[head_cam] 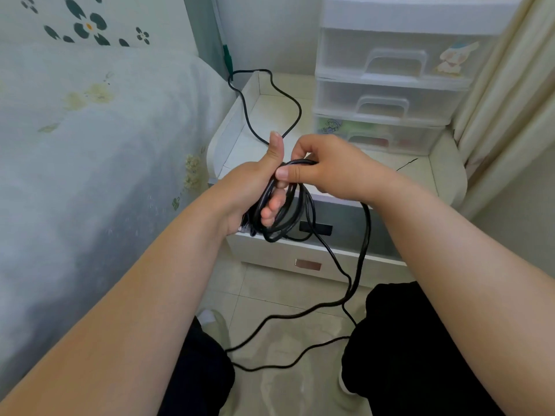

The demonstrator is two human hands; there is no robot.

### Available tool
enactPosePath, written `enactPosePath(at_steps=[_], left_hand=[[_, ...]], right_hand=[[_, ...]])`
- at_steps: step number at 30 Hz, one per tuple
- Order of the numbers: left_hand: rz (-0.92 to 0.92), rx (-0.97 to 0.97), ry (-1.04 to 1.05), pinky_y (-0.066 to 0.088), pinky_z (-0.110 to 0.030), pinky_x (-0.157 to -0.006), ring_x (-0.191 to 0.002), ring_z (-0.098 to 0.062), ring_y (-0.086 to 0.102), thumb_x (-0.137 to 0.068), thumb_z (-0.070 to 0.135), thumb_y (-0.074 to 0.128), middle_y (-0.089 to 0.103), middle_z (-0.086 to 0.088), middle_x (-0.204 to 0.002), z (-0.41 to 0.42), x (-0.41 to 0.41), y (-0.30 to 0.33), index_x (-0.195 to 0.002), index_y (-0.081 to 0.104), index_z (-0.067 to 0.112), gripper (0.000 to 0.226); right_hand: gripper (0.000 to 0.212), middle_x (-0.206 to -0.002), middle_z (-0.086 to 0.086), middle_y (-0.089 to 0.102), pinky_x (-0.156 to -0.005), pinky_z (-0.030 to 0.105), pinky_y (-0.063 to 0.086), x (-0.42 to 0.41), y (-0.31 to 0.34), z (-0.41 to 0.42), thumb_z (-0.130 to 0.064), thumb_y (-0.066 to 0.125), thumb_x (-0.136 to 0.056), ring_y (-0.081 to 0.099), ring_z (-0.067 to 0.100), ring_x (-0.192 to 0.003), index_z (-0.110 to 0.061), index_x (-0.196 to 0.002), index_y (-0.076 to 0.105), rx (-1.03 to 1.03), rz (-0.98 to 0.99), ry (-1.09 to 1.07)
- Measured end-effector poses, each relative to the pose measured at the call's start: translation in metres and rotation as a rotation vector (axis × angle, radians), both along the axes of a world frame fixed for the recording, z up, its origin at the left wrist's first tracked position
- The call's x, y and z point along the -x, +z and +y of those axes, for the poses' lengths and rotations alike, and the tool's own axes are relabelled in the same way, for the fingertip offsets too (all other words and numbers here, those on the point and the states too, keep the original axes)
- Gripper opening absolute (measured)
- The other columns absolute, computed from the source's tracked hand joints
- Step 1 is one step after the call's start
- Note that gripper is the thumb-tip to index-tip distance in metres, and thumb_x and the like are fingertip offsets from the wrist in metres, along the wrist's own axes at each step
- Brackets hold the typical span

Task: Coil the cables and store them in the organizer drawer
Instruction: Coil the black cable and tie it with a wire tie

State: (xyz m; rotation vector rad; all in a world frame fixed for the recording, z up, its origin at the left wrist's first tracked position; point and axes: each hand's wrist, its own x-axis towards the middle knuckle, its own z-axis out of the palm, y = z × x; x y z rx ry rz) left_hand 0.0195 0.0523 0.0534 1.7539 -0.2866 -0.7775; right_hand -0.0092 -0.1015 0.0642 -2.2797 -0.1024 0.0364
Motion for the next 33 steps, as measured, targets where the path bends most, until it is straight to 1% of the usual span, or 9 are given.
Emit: enactPosePath(at_steps=[6, 9, 11, 13, 15, 18, 23, 28, 33], left_hand=[[0.325, 0.342, -0.249, 0.027, -0.016, -0.032, -0.03, -0.002, 0.025, -0.065, 0.068, 0.059, 0.03, 0.009, -0.042, 0.009, -0.001, -0.003, -0.07, 0.041, 0.017, 0.055], [0.344, 0.461, -0.284, 0.029, -0.015, -0.032, -0.029, 0.001, 0.03, -0.065, 0.049, 0.078, 0.034, 0.011, -0.04, 0.012, -0.002, -0.003, -0.063, 0.046, 0.019, 0.044], [0.372, 0.548, -0.236, 0.028, -0.014, -0.031, -0.027, 0.001, 0.032, -0.071, 0.048, 0.072, 0.036, 0.012, -0.037, 0.013, -0.002, -0.001, -0.062, 0.053, 0.019, 0.036], [0.394, 0.619, -0.136, 0.026, -0.013, -0.029, -0.024, 0.0, 0.031, -0.079, 0.05, 0.055, 0.034, 0.011, -0.034, 0.014, -0.002, 0.002, -0.063, 0.052, 0.018, 0.036], [0.374, 0.645, -0.047, 0.025, -0.013, -0.027, -0.022, 0.0, 0.028, -0.08, 0.052, 0.044, 0.032, 0.011, -0.031, 0.015, -0.003, 0.005, -0.062, 0.048, 0.018, 0.038], [0.358, 0.665, 0.006, 0.025, -0.013, -0.028, -0.022, -0.001, 0.027, -0.081, 0.053, 0.041, 0.031, 0.011, -0.031, 0.017, -0.002, 0.006, -0.063, 0.046, 0.018, 0.04], [0.271, 0.589, 0.071, 0.025, -0.015, -0.031, -0.023, -0.002, 0.026, -0.079, 0.056, 0.044, 0.029, 0.011, -0.031, 0.019, -0.003, 0.011, -0.067, 0.041, 0.018, 0.04], [0.16, 0.454, 0.113, 0.026, -0.017, -0.033, -0.027, -0.003, 0.023, -0.074, 0.056, 0.056, 0.026, 0.011, -0.034, 0.02, -0.003, 0.015, -0.066, 0.042, 0.019, 0.04], [0.197, 0.467, 0.056, 0.033, -0.018, -0.035, -0.028, -0.004, 0.027, -0.079, 0.037, 0.061, 0.032, 0.009, -0.037, 0.02, -0.003, 0.016, -0.059, 0.041, 0.019, 0.033]], right_hand=[[0.034, -0.047, -0.011, 0.039, -0.042, 0.018, 0.026, -0.012, -0.003, -0.012, -0.033, 0.074, -0.079, 0.032, 0.009, -0.046, -0.018, -0.067, 0.045, -0.249, 0.091, -0.01], [0.035, -0.072, -0.004, 0.057, -0.062, 0.024, 0.041, -0.015, -0.006, -0.013, -0.052, 0.068, -0.078, 0.051, 0.008, -0.065, -0.019, -0.081, 0.056, -0.25, 0.068, -0.01], [0.055, -0.106, 0.004, 0.068, -0.087, 0.034, 0.05, -0.015, -0.009, -0.014, -0.068, 0.056, -0.076, 0.065, 0.016, -0.098, -0.021, -0.103, 0.062, -0.323, 0.227, 0.061], [0.046, -0.122, 0.012, 0.063, -0.098, 0.042, 0.048, -0.011, -0.015, -0.013, -0.057, 0.049, -0.085, 0.061, 0.026, -0.113, -0.024, -0.114, 0.061, -0.498, 0.415, 0.205], [0.048, -0.118, 0.016, 0.059, -0.1, 0.043, 0.046, -0.011, -0.019, -0.009, -0.043, 0.059, -0.084, 0.058, 0.027, -0.113, -0.012, -0.121, 0.057, -0.641, 0.511, 0.243], [0.081, -0.114, 0.017, 0.049, -0.11, 0.046, 0.035, -0.015, -0.024, -0.004, -0.04, 0.082, -0.064, 0.049, 0.029, -0.111, 0.002, -0.125, 0.05, -0.719, 0.587, 0.205], [0.011, -0.076, 0.004, 0.059, -0.085, 0.033, 0.052, -0.015, -0.027, 0.005, -0.017, 0.061, -0.085, 0.064, 0.021, -0.078, -0.008, -0.086, 0.056, -1.059, 0.56, 0.061], [0.019, -0.052, -0.004, 0.041, -0.072, 0.029, 0.053, -0.01, -0.024, 0.016, -0.018, 0.054, -0.089, 0.044, 0.011, -0.051, -0.014, -0.071, 0.047, -1.197, 0.531, 0.111], [0.031, -0.046, -0.004, 0.036, -0.069, 0.029, 0.052, -0.006, -0.02, 0.011, -0.015, 0.049, -0.088, 0.041, 0.011, -0.046, -0.015, -0.057, 0.047, -1.191, 0.554, 0.183]])
